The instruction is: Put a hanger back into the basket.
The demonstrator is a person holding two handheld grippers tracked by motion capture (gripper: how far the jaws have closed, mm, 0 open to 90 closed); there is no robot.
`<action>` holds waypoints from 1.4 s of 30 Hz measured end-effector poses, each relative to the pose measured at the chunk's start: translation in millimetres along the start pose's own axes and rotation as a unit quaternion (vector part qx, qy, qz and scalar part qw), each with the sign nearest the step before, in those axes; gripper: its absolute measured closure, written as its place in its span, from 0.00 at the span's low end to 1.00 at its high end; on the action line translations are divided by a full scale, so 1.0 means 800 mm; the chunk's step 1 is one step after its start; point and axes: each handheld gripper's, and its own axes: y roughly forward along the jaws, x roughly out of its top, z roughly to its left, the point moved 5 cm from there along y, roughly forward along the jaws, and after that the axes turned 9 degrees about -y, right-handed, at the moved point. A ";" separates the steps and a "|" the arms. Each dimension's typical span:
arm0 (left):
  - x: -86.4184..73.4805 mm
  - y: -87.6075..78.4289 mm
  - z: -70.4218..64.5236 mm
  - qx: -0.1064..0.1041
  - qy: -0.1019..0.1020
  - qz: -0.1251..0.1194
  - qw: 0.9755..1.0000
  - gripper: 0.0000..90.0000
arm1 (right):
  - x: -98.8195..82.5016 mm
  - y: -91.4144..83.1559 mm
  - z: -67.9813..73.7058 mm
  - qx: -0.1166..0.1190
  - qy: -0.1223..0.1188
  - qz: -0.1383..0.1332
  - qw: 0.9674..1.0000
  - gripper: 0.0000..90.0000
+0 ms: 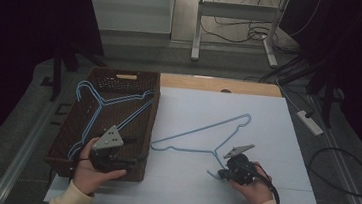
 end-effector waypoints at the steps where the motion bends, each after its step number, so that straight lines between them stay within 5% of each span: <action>1: 0.000 0.000 0.001 0.001 -0.001 0.000 1.000 0.36 | -0.003 -0.001 0.000 0.002 0.002 -0.001 1.000 1.00; 18: 0.000 0.002 -0.001 -0.005 0.002 0.005 1.000 0.36 | -0.064 -0.038 0.009 0.008 0.029 0.000 1.000 1.00; 24: 0.001 0.003 -0.002 -0.007 0.001 0.006 1.000 0.36 | -0.065 -0.040 0.007 0.009 0.023 -0.004 1.000 1.00; 28: 0.001 0.002 -0.002 -0.008 0.002 0.006 1.000 0.36 | -0.042 -0.050 -0.005 -0.028 0.011 -0.015 0.999 0.81; 30: 0.001 0.002 -0.001 -0.007 0.000 0.006 1.000 0.36 | -0.037 -0.052 -0.008 -0.036 0.006 -0.007 0.999 0.73; 31: 0.001 0.001 -0.001 -0.008 0.000 0.005 1.000 0.36 | -0.028 -0.050 -0.012 -0.034 -0.004 0.024 0.999 0.64; 42: 0.000 0.000 0.000 -0.009 0.000 0.004 1.000 0.36 | -0.017 -0.028 -0.021 -0.027 -0.035 0.121 0.992 0.63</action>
